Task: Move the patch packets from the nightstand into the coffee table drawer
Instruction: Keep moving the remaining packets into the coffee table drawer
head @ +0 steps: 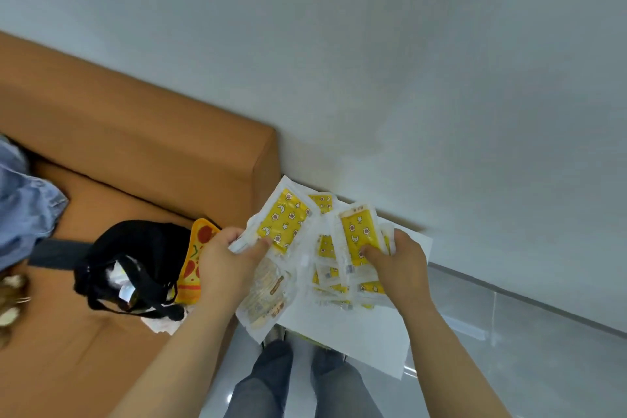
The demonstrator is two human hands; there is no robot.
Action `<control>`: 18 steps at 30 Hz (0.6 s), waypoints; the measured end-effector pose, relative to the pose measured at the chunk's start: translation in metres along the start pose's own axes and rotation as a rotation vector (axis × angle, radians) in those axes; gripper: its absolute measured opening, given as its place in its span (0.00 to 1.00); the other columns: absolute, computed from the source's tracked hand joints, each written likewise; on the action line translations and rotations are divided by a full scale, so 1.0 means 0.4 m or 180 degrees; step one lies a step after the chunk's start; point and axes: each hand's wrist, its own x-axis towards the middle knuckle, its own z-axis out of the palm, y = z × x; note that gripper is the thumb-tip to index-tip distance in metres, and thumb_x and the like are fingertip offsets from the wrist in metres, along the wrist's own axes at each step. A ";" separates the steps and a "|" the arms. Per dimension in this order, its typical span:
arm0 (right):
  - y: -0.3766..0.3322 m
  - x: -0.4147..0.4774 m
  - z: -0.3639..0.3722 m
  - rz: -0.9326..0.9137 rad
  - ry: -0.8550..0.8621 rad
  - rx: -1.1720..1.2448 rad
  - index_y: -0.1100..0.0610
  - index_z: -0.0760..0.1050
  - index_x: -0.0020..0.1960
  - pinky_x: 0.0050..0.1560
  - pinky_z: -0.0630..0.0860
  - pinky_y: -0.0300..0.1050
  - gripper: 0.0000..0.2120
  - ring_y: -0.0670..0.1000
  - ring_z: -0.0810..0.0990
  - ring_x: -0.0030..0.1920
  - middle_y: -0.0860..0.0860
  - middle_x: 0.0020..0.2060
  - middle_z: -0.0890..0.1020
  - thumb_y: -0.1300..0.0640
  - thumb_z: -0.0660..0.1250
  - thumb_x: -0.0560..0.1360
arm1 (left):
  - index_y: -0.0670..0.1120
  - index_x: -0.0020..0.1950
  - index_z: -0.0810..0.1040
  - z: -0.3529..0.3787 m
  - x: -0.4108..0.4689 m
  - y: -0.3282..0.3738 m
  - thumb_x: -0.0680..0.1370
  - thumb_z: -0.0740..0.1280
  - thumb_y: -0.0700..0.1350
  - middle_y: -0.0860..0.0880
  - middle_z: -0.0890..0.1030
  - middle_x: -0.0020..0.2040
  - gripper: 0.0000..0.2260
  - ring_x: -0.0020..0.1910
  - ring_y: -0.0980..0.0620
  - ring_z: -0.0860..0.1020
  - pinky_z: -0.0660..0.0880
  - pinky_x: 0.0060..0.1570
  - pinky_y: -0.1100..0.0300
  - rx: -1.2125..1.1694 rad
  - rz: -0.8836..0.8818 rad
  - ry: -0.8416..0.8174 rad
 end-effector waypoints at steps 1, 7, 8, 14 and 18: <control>-0.028 -0.012 -0.017 -0.0109 -0.0017 0.0021 0.60 0.73 0.43 0.33 0.69 0.39 0.07 0.53 0.77 0.37 0.54 0.37 0.79 0.59 0.71 0.71 | 0.45 0.39 0.78 -0.018 -0.016 0.023 0.71 0.74 0.47 0.47 0.80 0.37 0.09 0.37 0.47 0.78 0.74 0.35 0.54 -0.0100 0.0023 0.0073; -0.190 -0.066 -0.141 -0.0927 -0.0145 0.0087 0.58 0.74 0.41 0.28 0.69 0.31 0.05 0.49 0.76 0.33 0.52 0.34 0.79 0.61 0.71 0.70 | 0.45 0.40 0.78 -0.082 -0.126 0.169 0.71 0.74 0.48 0.48 0.81 0.38 0.08 0.37 0.49 0.78 0.73 0.35 0.54 -0.0462 0.0320 0.0504; -0.211 -0.071 -0.161 -0.1034 -0.0189 0.0067 0.58 0.75 0.42 0.29 0.70 0.31 0.04 0.50 0.77 0.35 0.52 0.35 0.80 0.61 0.71 0.70 | 0.45 0.40 0.78 -0.087 -0.149 0.190 0.71 0.74 0.48 0.48 0.81 0.38 0.08 0.36 0.50 0.77 0.72 0.34 0.56 -0.0515 0.0371 0.0601; -0.304 -0.105 -0.267 -0.1593 -0.0432 -0.0030 0.57 0.77 0.44 0.37 0.75 0.44 0.04 0.52 0.79 0.38 0.51 0.36 0.81 0.60 0.70 0.70 | 0.46 0.38 0.79 -0.111 -0.289 0.267 0.71 0.75 0.48 0.49 0.81 0.37 0.08 0.36 0.50 0.78 0.72 0.31 0.59 -0.0746 0.0594 0.1152; -0.361 -0.152 -0.294 -0.1995 -0.0638 0.0015 0.55 0.77 0.43 0.32 0.72 0.33 0.04 0.44 0.78 0.36 0.48 0.35 0.81 0.61 0.70 0.70 | 0.46 0.37 0.78 -0.152 -0.373 0.287 0.70 0.75 0.48 0.47 0.82 0.37 0.08 0.36 0.48 0.79 0.73 0.33 0.54 -0.0892 0.0631 0.1592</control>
